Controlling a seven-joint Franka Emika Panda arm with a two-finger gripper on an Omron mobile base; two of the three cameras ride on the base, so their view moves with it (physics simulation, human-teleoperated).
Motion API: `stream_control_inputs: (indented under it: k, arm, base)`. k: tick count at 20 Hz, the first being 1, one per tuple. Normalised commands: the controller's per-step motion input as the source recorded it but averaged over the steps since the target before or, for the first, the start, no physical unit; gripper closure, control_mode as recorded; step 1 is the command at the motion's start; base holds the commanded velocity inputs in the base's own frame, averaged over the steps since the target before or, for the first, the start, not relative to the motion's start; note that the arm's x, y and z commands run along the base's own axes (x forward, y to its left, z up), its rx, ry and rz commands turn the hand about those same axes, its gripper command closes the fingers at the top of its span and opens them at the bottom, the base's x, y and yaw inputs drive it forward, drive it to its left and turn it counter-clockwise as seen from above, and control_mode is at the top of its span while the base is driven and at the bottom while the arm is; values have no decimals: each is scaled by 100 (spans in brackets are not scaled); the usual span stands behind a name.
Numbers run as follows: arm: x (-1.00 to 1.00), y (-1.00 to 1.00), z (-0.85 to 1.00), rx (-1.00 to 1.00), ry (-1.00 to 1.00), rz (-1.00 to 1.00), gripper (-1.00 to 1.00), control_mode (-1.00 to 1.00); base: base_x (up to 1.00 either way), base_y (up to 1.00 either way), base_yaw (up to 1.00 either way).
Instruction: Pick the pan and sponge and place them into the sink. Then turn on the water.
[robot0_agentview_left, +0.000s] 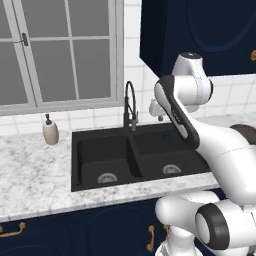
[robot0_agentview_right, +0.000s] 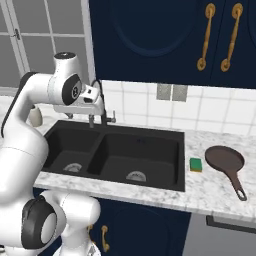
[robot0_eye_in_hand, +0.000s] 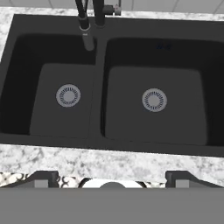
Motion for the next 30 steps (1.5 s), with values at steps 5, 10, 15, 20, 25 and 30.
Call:
stream_control_inputs:
  k: [5, 10, 15, 20, 25, 30]
  arm:
    - [0, 0, 0, 0, 0, 0, -100, 100]
    - [0, 0, 0, 0, 0, 0, -100, 100]
    - [0, -40, 0, 0, 0, 0, -100, -100]
    - [-4, -75, -12, 0, 0, 0, -100, -100]
    - [-15, -91, -28, -4, 0, 0, -100, -100]
    - [-20, -95, -20, -3, 0, 0, -100, -100]
  base:
    - [0, -39, 0]
    - [0, -37, 0]
    - [0, 0, 0]
    - [0, 0, 0]
    - [0, 0, 0]
    - [0, 0, 0]
